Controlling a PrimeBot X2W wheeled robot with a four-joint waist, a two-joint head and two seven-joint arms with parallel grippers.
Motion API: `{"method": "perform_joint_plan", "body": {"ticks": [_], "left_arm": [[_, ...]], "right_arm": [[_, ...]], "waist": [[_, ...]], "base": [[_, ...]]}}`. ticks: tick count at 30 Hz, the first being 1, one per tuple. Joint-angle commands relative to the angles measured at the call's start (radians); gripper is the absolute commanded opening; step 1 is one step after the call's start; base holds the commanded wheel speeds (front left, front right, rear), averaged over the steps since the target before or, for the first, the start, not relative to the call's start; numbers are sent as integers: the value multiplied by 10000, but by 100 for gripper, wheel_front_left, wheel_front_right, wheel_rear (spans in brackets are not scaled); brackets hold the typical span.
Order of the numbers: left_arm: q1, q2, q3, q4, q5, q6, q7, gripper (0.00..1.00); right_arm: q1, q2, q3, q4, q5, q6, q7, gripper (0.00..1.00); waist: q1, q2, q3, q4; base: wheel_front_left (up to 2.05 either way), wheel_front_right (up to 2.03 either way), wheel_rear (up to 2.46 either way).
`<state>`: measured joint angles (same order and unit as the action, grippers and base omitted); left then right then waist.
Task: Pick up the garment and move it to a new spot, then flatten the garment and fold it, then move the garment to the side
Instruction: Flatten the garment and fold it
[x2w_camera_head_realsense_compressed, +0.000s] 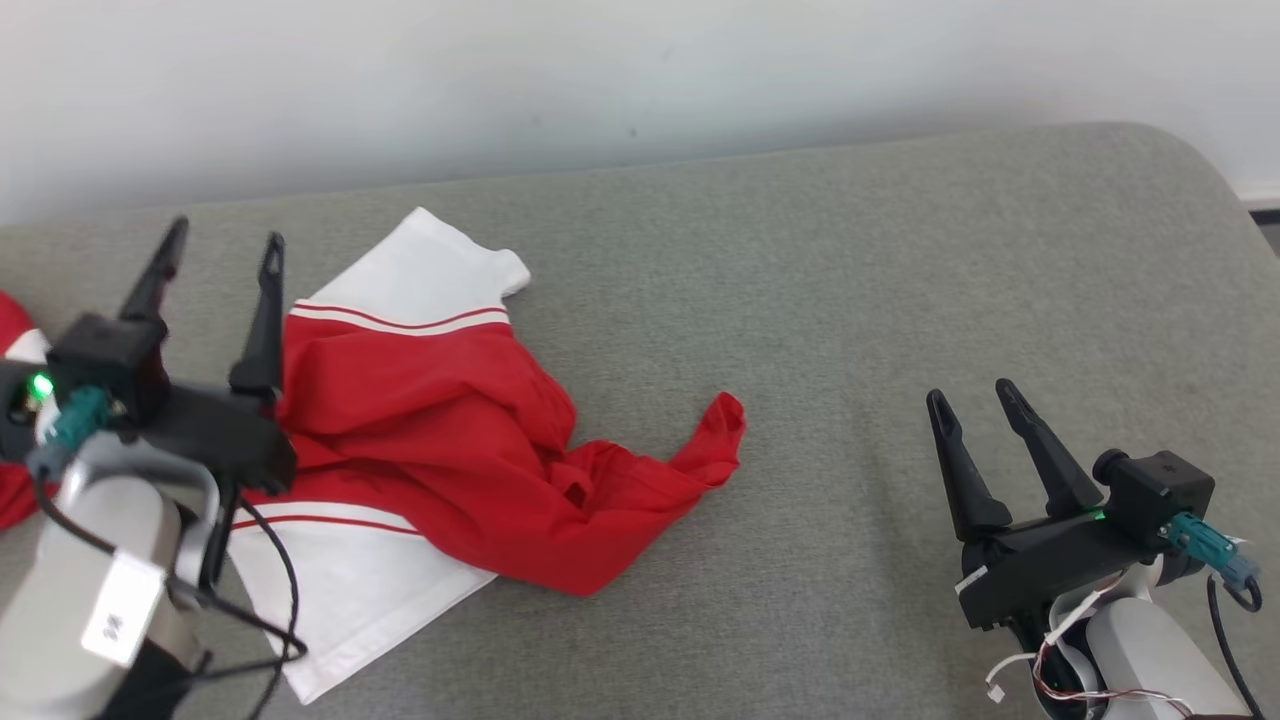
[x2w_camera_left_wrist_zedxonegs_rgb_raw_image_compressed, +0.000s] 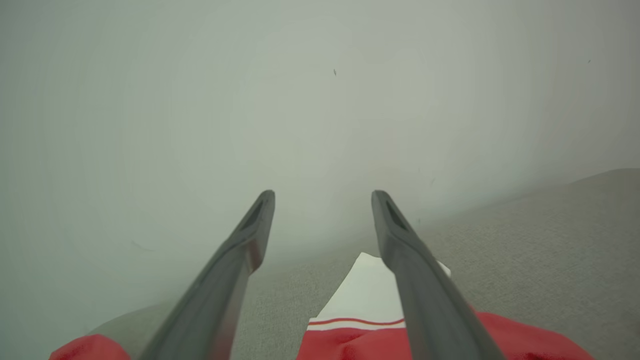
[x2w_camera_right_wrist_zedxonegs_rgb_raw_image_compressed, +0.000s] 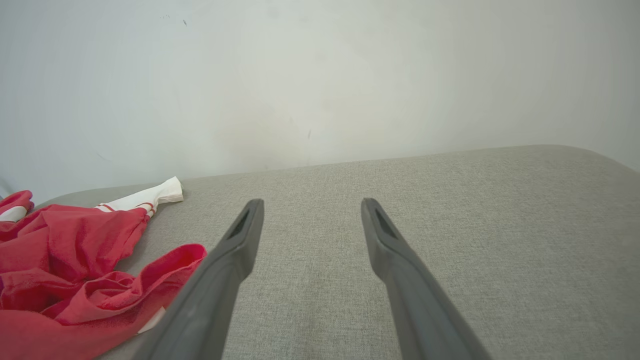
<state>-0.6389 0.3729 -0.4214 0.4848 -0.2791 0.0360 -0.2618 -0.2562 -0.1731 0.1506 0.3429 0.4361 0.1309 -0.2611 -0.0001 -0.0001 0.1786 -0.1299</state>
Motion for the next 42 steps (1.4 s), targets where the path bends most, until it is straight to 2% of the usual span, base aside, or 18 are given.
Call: {"method": "perform_joint_plan", "body": {"ticks": [1,11,14,22,31,37,42], "left_arm": [[345,-44,115,-212,99,101,-46,100],[2148,-540,1048,-1599,373,751,-47,100],[2632,-728,1351,-1785,264,811,-47,100],[3520,-1154,1680,-1643,66,610,-47,100],[4205,-1688,1286,-434,-280,274,64,100],[4427,-1823,991,-28,-294,201,512,100],[4617,-1817,790,-221,-408,145,1098,100]], "right_arm": [[105,-76,-33,2,18,-4,-51,100],[315,-103,-142,68,27,-4,-52,100],[380,-118,-198,52,-5,-4,-52,100],[417,-177,-299,-45,-79,-4,-37,100],[478,-150,-429,-177,-177,-4,90,100],[510,-165,-471,-238,-202,-4,110,100],[534,-174,-506,-281,-215,-5,158,100]], "waist": [[1,1,-219,258],[1,1,-617,573],[1,1,-678,647],[1,1,-679,827],[1,1,-599,1063],[1,1,-562,1178],[1,1,-567,1251]], "base": [[0,0,0],[0,0,0],[0,0,0],[0,0,0],[0,0,0],[0,0,0],[0,0,0]]}}
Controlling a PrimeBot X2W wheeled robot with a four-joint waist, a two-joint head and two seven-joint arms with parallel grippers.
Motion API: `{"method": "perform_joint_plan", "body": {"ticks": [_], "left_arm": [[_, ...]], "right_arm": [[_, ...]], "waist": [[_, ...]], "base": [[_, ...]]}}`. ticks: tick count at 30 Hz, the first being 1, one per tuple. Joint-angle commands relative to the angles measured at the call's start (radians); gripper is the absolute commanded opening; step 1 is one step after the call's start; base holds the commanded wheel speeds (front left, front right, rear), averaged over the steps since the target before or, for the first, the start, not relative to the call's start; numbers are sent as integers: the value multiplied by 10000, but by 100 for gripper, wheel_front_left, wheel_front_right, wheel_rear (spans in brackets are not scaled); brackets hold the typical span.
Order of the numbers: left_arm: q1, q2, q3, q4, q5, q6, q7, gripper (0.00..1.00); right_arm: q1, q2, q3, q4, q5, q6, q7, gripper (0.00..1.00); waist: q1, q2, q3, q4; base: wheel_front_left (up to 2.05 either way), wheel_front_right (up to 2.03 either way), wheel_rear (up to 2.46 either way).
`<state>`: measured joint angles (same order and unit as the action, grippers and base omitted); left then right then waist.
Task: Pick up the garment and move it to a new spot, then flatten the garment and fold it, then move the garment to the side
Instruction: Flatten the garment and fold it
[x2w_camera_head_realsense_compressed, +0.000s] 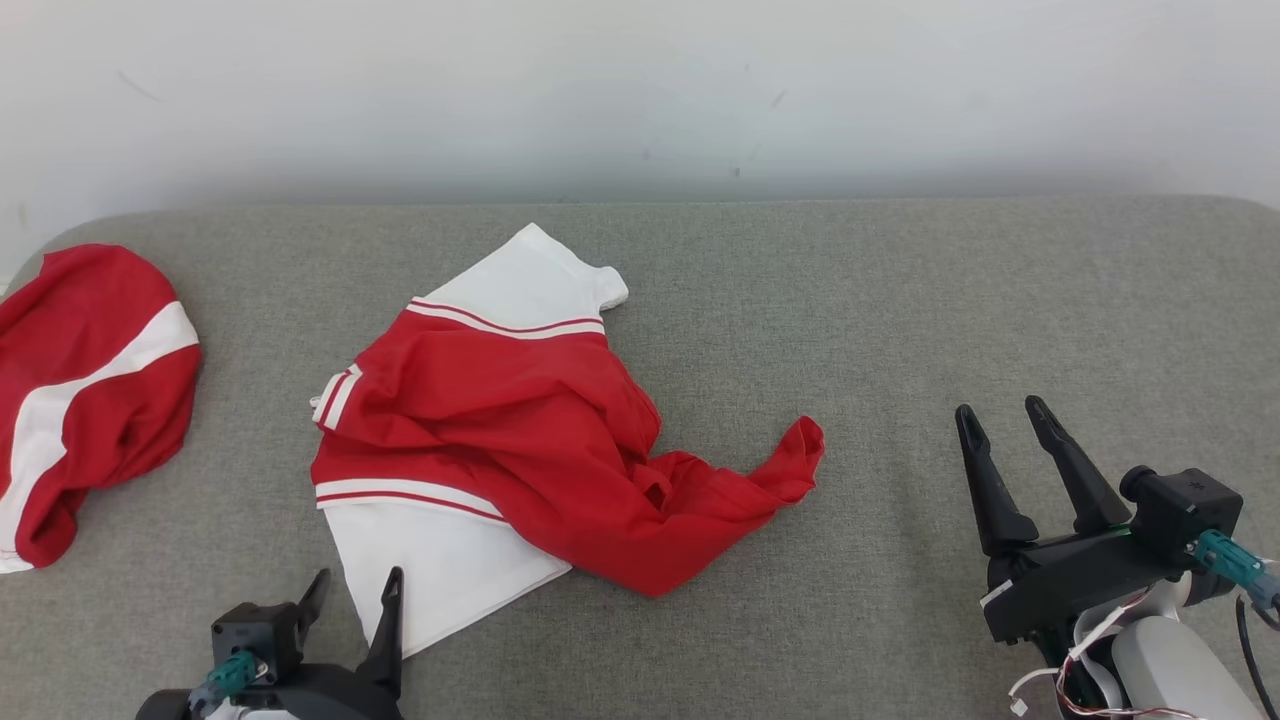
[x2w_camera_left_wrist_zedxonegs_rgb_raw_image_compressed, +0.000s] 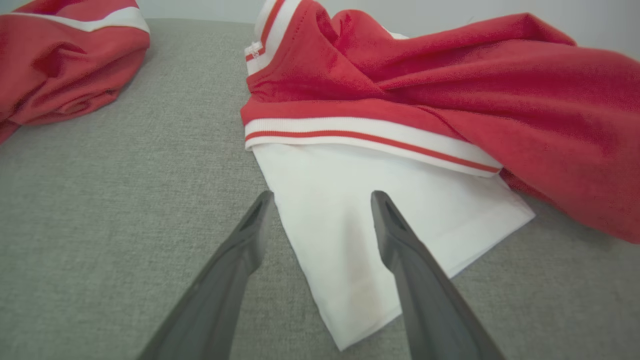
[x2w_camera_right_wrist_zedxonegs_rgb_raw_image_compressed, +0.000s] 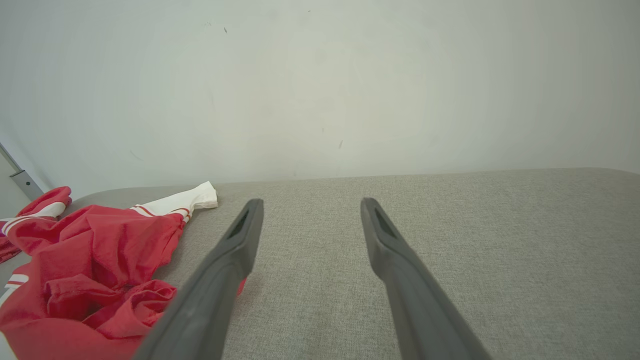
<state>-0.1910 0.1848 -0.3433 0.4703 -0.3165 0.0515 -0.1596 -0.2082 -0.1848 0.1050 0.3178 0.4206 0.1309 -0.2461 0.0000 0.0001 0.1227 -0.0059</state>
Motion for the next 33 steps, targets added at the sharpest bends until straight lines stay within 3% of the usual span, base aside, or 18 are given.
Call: {"method": "perform_joint_plan", "body": {"ticks": [1,10,16,17,18,20,21,22,23,33], "left_arm": [[180,98,0,-116,-40,48,229,100],[746,370,-254,-898,-94,370,1801,100],[1058,379,-408,-1299,-520,121,2772,100],[1089,313,-396,-1362,-654,82,2839,87],[1099,355,-405,-1375,-583,70,2888,49],[1101,365,-404,-1386,-621,83,2828,37],[1101,365,-404,-1386,-621,83,2828,37],[1101,350,-408,-1384,-651,65,2809,15],[1092,341,-380,-1410,-690,57,2721,0],[1058,617,-150,-1897,-778,100,2217,0]], "right_arm": [[50,-56,-47,-33,-57,-4,13,100],[72,-70,-81,-69,-57,-4,52,100],[52,-40,-93,-64,-73,-4,41,100],[50,-35,-100,-66,-74,-4,40,100],[46,-32,-109,-65,-75,-4,37,100],[36,-23,-114,-65,-79,-4,33,100],[36,-23,-114,-65,-79,-4,33,100],[37,-19,-118,-63,-79,-5,31,100],[43,-22,-131,-61,-76,-4,27,100],[188,-19,-247,-19,-75,-4,-10,100]], "waist": [[0,-1,-14,18],[0,-1,-35,66],[0,-1,-31,52],[0,-1,-27,53],[0,-1,-21,51],[0,-1,-17,56],[0,-1,-17,56],[0,-1,-21,61],[0,-1,-24,73],[0,-1,-208,377]], "base": [[0,0,0],[0,0,0],[0,0,0],[0,0,0],[0,0,0],[0,0,0],[0,0,0],[0,0,0],[0,0,0],[0,0,0]]}}
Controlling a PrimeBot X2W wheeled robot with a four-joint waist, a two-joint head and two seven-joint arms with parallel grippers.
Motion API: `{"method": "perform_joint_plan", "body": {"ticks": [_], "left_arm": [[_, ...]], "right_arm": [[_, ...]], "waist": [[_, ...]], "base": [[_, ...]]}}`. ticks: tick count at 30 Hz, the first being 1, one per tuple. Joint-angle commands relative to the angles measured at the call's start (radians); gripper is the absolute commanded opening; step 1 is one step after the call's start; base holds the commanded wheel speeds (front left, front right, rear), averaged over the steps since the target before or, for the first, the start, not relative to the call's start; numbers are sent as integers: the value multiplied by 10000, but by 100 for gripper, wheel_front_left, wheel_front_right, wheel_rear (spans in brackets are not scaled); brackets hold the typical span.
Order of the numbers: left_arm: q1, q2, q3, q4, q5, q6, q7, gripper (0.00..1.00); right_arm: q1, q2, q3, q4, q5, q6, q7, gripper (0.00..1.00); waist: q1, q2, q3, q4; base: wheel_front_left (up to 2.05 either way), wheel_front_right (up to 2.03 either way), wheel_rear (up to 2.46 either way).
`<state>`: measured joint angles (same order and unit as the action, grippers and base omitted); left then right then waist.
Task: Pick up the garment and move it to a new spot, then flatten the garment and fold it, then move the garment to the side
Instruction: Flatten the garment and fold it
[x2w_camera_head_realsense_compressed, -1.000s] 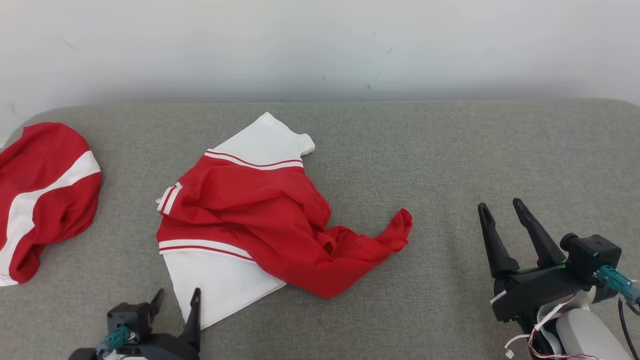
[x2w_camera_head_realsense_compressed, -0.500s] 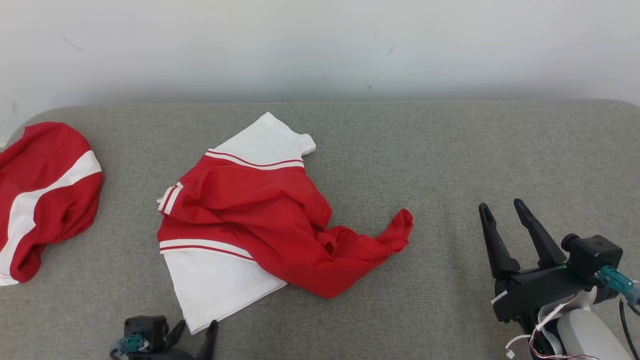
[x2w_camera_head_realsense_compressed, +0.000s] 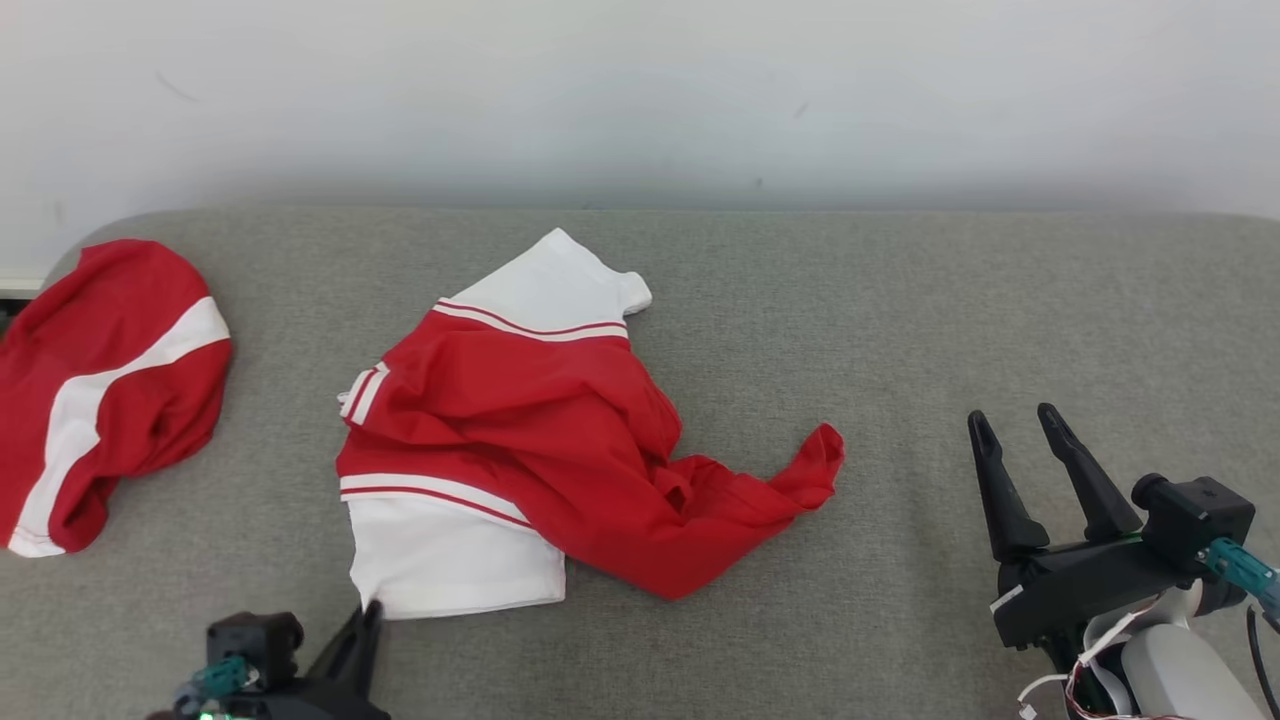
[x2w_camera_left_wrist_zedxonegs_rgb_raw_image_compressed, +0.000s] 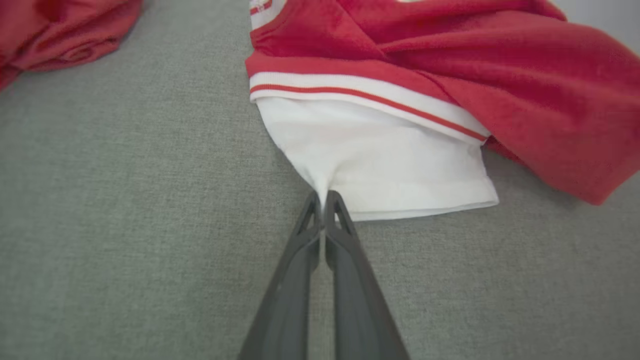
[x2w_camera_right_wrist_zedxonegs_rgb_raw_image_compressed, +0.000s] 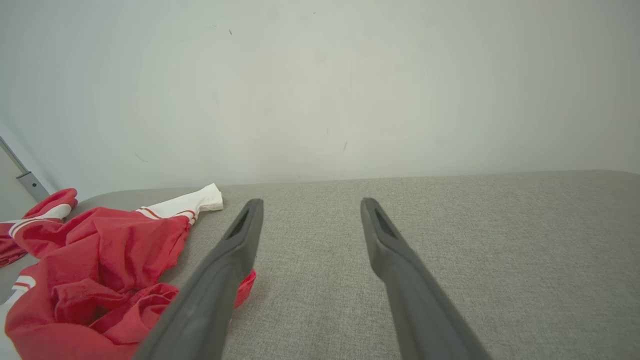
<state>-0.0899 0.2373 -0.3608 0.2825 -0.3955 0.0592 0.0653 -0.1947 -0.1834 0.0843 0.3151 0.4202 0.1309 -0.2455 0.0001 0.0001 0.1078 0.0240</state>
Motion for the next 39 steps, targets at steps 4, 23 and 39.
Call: {"method": "perform_joint_plan", "body": {"ticks": [4,23,39], "left_arm": [[202,429,71,-917,145,158,238,0],[2018,1259,197,-4577,-64,1177,2377,0],[1175,566,671,-2508,-240,822,-558,100]], "right_arm": [[149,-56,-123,40,-46,-4,-30,100],[147,-14,-114,51,-92,-4,52,100],[120,-197,9,-22,-28,-4,130,100]], "waist": [[-1,-1,-192,378],[-1,-1,-312,1507],[-1,-1,-351,1316]], "base": [[0,0,0],[0,0,0],[0,0,0]]}}
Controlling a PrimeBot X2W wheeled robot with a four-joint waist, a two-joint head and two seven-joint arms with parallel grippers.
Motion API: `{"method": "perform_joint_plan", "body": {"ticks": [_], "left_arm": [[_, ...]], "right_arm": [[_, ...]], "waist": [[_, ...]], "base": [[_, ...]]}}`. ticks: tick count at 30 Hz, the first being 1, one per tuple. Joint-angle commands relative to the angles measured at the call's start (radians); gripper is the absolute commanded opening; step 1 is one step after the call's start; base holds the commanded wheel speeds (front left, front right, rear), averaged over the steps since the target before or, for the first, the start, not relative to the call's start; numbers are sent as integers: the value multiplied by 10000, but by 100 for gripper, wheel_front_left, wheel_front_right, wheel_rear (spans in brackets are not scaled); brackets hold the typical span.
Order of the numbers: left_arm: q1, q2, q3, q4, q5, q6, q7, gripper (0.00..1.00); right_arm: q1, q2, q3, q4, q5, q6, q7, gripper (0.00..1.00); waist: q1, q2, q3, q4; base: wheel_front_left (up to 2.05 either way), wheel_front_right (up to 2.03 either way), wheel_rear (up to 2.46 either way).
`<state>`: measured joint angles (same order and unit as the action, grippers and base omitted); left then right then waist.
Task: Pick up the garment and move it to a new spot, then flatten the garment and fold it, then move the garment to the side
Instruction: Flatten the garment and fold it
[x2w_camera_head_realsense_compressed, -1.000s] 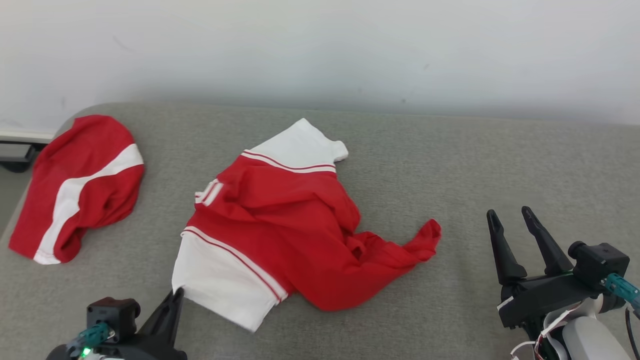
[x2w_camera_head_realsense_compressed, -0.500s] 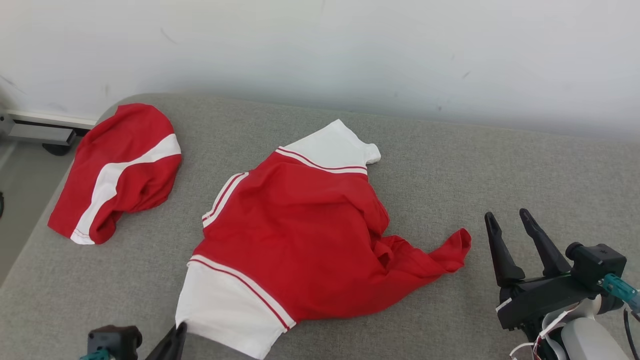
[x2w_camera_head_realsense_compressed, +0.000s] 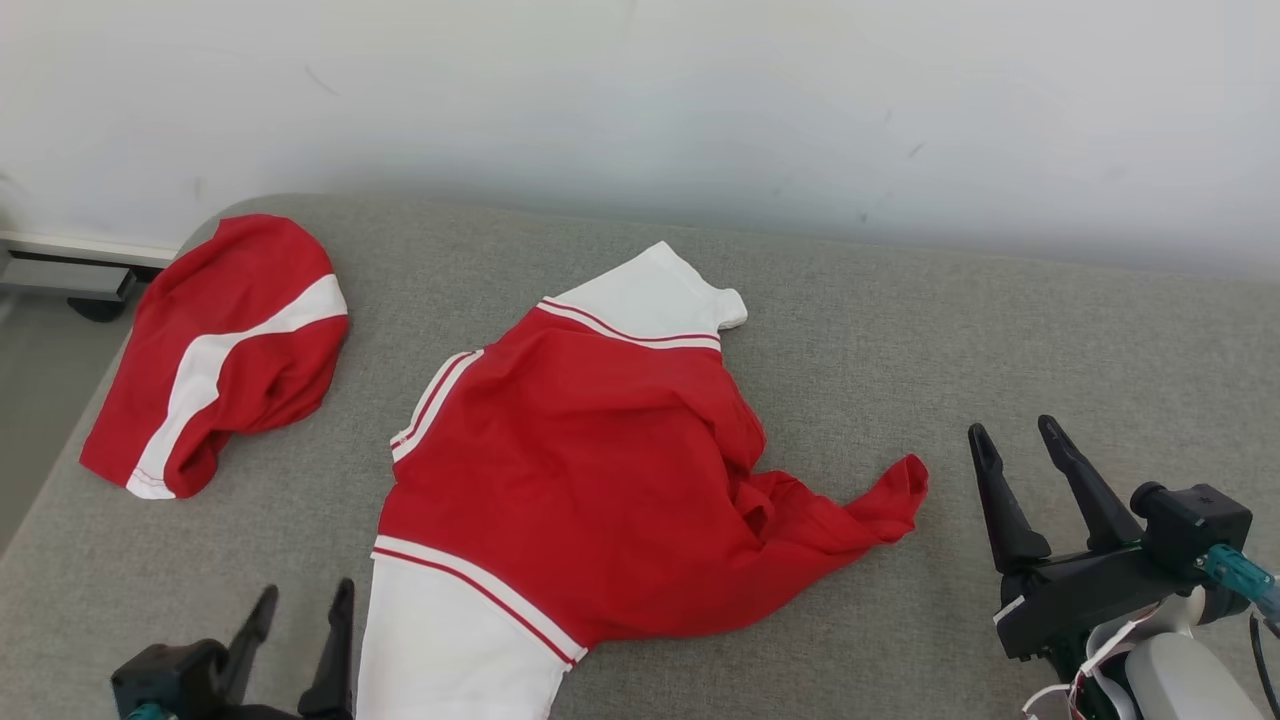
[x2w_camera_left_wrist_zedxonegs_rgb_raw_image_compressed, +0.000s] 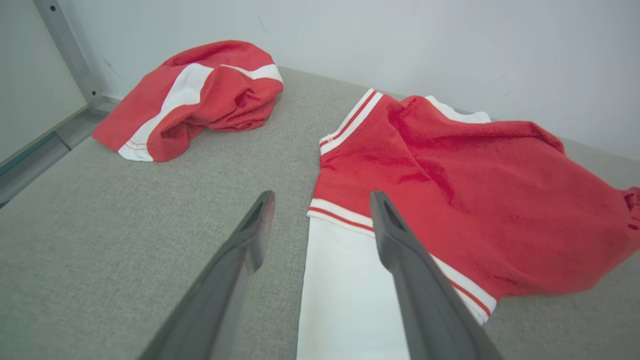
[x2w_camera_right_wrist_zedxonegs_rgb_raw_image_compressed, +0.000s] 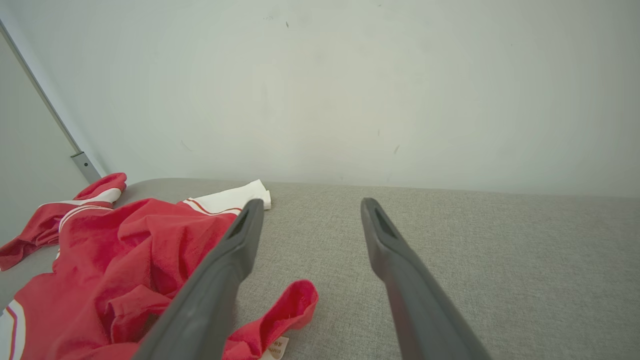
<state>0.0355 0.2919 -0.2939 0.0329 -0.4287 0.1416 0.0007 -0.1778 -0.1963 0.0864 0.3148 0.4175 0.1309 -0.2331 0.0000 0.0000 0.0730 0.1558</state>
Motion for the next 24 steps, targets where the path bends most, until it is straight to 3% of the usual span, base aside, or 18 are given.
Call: {"method": "perform_joint_plan", "body": {"ticks": [1,10,18,24], "left_arm": [[-149,-9,70,35,158,56,-175,100],[-494,-474,461,336,589,609,-2190,100],[-520,-689,784,520,783,720,-2611,100],[-628,-780,903,629,1034,731,-2666,100]], "right_arm": [[-52,-93,10,-29,-9,-4,20,100],[12,-376,-94,-134,1,-4,162,100],[358,-148,-578,-114,-134,-4,167,100],[426,-218,-80,-140,45,-4,996,100]], "waist": [[0,0,-12,-18],[0,0,-88,-178],[0,0,-99,-361],[0,0,-39,-451]], "base": [[0,0,0],[0,0,0],[0,0,0],[0,0,0]]}}
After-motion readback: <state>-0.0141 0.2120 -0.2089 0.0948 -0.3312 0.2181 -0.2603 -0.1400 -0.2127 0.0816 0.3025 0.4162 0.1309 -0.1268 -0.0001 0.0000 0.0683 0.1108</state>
